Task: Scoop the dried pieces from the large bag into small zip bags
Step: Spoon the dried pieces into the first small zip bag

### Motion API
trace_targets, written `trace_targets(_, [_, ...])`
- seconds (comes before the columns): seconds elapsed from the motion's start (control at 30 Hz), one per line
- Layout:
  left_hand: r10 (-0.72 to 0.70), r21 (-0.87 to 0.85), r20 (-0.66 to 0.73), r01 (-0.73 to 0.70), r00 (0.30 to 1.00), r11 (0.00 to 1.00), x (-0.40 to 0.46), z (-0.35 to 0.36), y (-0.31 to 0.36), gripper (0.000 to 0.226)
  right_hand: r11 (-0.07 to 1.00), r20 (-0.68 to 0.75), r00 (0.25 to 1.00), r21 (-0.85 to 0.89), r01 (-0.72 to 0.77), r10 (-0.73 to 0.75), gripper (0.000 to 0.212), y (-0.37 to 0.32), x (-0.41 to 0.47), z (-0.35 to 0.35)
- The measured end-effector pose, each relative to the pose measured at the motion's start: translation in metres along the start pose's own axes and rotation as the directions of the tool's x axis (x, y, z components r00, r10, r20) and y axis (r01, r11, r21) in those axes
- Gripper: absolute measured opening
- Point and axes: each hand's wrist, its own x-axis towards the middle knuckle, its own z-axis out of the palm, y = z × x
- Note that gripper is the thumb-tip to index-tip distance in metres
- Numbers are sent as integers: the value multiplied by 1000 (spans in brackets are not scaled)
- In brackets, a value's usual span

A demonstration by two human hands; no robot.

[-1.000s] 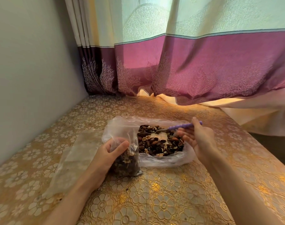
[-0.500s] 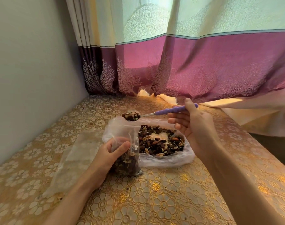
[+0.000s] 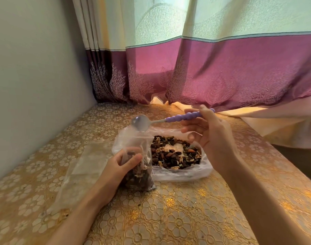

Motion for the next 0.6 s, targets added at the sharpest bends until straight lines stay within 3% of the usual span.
trace_targets(0.07, [5, -9, -19, -5, 1000, 1000, 0, 1, -1, 63, 999, -80, 996, -23, 23, -24, 37, 5, 4, -10])
trace_targets(0.17, [20, -5, -73, -20, 997, 1000, 0, 2, -2, 57, 972, -195, 976, -228, 49, -95, 39, 15, 10, -28])
trace_targets(0.37, [17, -29, -83, -20, 996, 999, 0, 2, -2, 45, 817, -332, 924, -575, -40, -188, 44, 34, 13, -55])
trace_targets(0.47, [13, -38, -65, -16, 998, 999, 0, 1, -2, 48, 786, -348, 917, -615, -66, -195, 45, 36, 15, -60])
trace_targets(0.6, [6, -39, -66, -8, 998, 999, 1, 1, -2, 53, 832, -393, 913, -539, -130, -112, 45, 39, 16, -63])
